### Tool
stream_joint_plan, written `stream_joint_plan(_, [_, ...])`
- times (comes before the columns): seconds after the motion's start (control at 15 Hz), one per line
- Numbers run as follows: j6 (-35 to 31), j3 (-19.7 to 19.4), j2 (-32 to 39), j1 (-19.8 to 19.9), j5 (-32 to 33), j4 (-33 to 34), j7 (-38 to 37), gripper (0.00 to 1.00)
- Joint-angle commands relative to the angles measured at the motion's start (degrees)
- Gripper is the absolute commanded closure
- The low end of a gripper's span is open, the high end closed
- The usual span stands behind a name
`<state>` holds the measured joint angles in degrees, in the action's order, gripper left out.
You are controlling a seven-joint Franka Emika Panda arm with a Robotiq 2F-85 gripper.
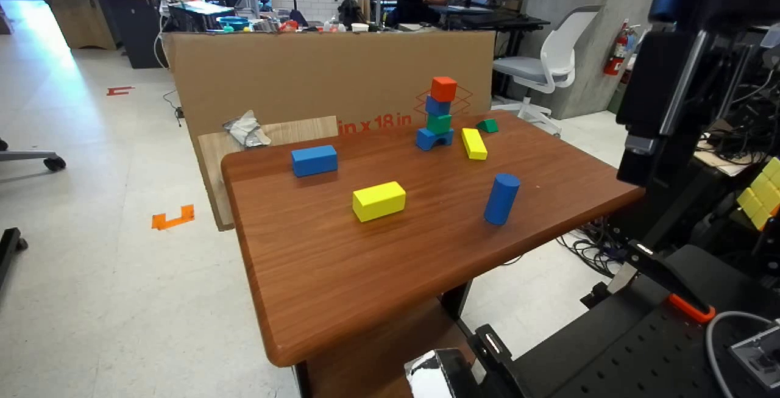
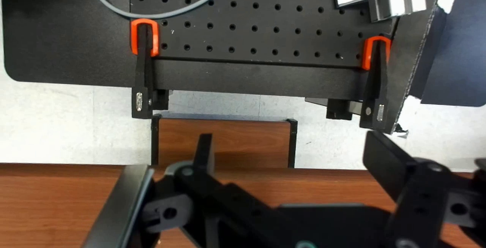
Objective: Move the blue cylinder to the right
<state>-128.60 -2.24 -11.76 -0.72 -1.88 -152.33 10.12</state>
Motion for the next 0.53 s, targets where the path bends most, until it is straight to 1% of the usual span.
stream_joint_plan(0.0, [-5.82,1.0,1.62,0.6,4.8,-1.37,-1.11,0.0])
stream_joint_plan(0.2, [-8.57,1.11,3.28,0.44,6.77,-1.75,-2.3,0.0])
stream_joint_plan(0.47, [-12.74,2.01,6.96,-0.17,6.0,-1.15,-5.0,0.0])
